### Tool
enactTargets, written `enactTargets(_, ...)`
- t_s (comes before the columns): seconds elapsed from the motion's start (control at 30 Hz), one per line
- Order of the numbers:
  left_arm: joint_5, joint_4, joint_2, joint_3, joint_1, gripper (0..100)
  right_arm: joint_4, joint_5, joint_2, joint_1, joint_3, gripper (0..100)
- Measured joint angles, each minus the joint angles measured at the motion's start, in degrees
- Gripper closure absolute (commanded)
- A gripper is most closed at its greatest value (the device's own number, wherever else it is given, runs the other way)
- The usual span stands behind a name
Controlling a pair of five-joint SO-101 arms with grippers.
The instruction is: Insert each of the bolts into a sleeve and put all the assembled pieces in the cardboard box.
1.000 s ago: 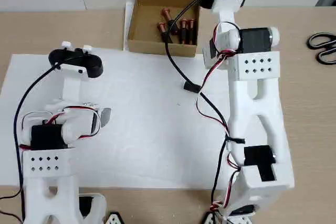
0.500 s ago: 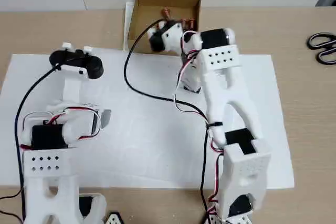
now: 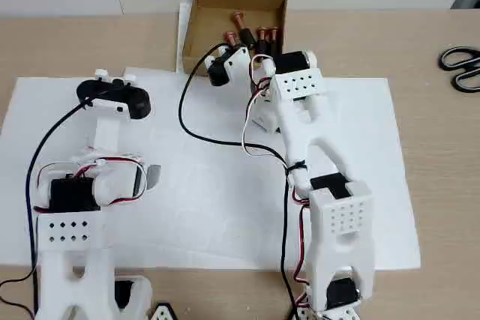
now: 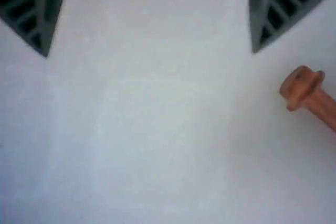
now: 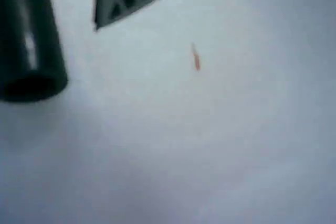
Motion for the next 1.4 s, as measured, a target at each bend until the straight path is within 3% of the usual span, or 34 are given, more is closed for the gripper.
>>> enactTargets(0.37, 0.0, 0.0, 0.0, 0.0, 0.0, 77, -3.8, 0.0, 5.5, -0.2, 0.0, 79.8)
enactTargets(0.63, 0.0, 0.0, 0.0, 0.0, 0.0, 77, -4.8, 0.0, 7.7, 0.2, -0.7, 99.5)
enactTargets(0.9, 0.0, 0.0, 0.0, 0.0, 0.0, 77, -3.9, -0.3, 8.1, 1.1, -2.7, 99.5)
enactTargets(1.13, 0.0, 0.0, 0.0, 0.0, 0.0, 77, 8.9, -7.6, 8.1, 1.5, -15.7, 99.5)
enactTargets(1.4, 0.0, 0.0, 0.0, 0.0, 0.0, 77, 11.3, -21.2, 4.0, 2.3, -14.6, 99.5)
